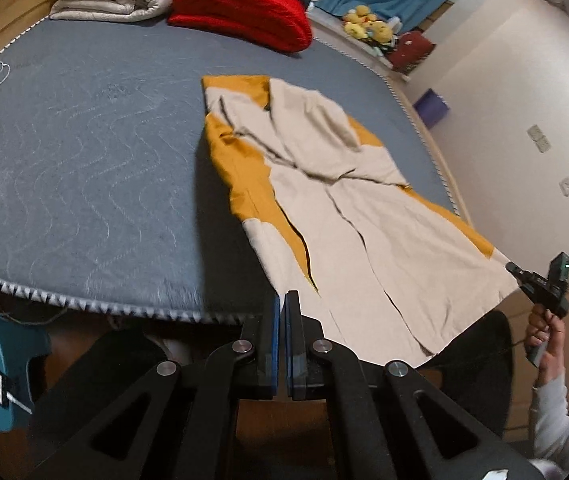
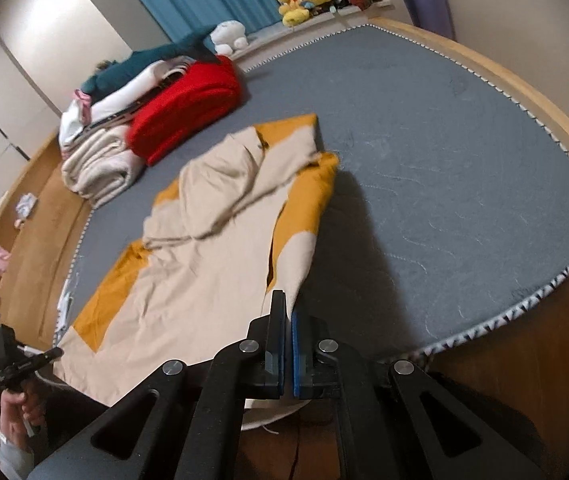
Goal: Fold large clothes
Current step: 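Grasp the jacket hem with the left tool while the right tool grasps it too, then lift the hem with both tools and fold it toward the hood, then release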
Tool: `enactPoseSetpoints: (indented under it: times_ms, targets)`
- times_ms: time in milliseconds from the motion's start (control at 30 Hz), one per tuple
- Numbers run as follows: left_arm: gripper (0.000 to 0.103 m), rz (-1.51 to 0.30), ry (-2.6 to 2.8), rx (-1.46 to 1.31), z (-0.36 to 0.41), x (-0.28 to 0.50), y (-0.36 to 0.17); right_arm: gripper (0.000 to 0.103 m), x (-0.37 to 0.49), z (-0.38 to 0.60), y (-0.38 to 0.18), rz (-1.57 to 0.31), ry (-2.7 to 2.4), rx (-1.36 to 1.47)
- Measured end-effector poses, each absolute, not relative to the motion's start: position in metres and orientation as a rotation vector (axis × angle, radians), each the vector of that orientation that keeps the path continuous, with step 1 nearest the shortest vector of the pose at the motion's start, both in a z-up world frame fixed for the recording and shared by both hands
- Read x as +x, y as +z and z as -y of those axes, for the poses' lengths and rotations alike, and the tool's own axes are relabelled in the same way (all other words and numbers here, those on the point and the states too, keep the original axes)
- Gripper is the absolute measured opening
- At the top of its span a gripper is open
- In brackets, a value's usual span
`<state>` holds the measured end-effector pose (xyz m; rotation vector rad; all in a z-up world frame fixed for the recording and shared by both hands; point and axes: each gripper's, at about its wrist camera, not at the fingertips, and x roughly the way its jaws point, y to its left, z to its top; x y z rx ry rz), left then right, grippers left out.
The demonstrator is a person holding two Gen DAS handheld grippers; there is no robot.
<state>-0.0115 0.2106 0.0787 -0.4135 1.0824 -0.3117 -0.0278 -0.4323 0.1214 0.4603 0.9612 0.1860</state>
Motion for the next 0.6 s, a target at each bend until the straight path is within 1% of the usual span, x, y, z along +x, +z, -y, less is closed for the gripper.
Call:
enactPoseSetpoints:
  times_ms: [167, 300, 433, 600]
  targets:
    - [0.001, -1.067, -0.336, -0.483, -0.228, -0.043, 0.097, 0.002, -0.086, 0.448, 0.155, -0.912, 0.191, 0.488]
    - [0.001, -1.056, -0.321, -0.511, -0.231, -0.019, 0.091, 0.002, -0.089, 0.455, 0.161, -0.896, 0.177, 0.529]
    - [0.001, -1.034, -0.291, -0.532, -0.231, 0.056, 0.068, 0.002, -0.035, 0.449, 0.144, -0.892, 0.160, 0.506]
    - [0.001, -1.017, -0.194, -0.538, -0.232, 0.168, 0.015, 0.002, 0.085, 0.442, 0.089, -0.920, 0.089, 0.462]
